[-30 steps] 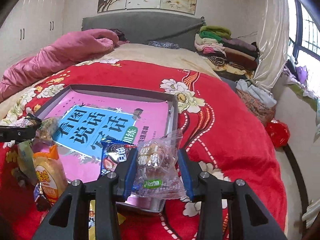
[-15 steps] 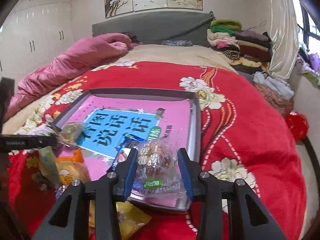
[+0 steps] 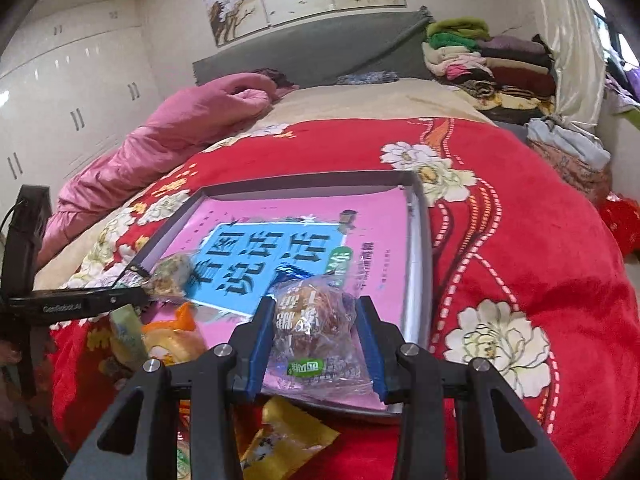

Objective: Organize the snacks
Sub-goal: 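Lower the cookie bag into the tray and open the right gripper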

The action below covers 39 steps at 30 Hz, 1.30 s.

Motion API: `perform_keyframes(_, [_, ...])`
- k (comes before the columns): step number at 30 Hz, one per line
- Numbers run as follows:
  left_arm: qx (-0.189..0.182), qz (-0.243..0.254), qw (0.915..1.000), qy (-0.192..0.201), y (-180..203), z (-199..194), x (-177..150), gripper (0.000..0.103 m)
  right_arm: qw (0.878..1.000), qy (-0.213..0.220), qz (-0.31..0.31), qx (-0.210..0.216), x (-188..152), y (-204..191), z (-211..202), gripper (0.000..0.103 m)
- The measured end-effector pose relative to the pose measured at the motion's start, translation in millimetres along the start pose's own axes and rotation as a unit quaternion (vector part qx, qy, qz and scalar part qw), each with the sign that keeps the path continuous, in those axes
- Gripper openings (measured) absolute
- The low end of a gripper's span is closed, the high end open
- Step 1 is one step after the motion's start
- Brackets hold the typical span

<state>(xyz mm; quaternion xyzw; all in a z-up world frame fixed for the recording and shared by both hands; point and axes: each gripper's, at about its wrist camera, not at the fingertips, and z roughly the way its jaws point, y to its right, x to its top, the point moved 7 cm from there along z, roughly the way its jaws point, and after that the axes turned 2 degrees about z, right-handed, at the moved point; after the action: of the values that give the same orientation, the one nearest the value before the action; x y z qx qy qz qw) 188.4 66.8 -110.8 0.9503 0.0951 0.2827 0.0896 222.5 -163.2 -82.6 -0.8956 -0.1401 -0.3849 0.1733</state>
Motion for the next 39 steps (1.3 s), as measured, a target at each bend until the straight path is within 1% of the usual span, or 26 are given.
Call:
perform_keyframes(4, [-0.001, 0.001, 1.0, 0.0, 0.8, 0.1, -0.2, 0.037, 1.0, 0.0, 0.004, -0.019, 0.4, 7.7, 1.4, 0.042])
perform_keyframes(8, [-0.002, 0.003, 1.0, 0.0, 1.8, 0.2, -0.2, 0.037, 0.998, 0.006, -0.007, -0.054, 2.0, 11.2, -0.1, 0.042])
perform_keyframes(11, [-0.003, 0.004, 1.0, 0.0, 2.5, 0.2, -0.3, 0.037, 0.998, 0.003, -0.009, -0.064, 0.6, 13.9, 1.3, 0.042])
perform_keyframes(15, [-0.004, 0.006, 1.0, 0.0, 2.9, 0.2, -0.3, 0.038, 0.998, -0.001, -0.009, -0.06, -1.1, 14.5, 3.2, 0.043])
perform_keyframes(24, [-0.006, 0.006, 1.0, 0.0, 3.1, -0.1, -0.3, 0.038, 0.999, -0.01, -0.009, -0.031, -3.9, 6.9, 5.2, 0.043])
perform_keyframes(28, [-0.006, 0.005, 1.0, 0.0, 3.2, -0.1, -0.1, 0.038, 0.999, -0.02, -0.003, -0.032, -5.8, 8.7, 8.8, 0.043])
perform_keyframes(34, [-0.008, 0.004, 1.0, 0.001, 3.2, -0.6, 0.3, 0.041, 0.999, -0.018, -0.001, -0.038, -5.6, 10.7, 7.7, 0.044])
perform_keyframes(39, [-0.01, 0.002, 0.9999, 0.002, 2.2, -2.4, 1.2, 0.043, 0.999, -0.015, 0.0, -0.036, -4.8, 10.9, 4.6, 0.047])
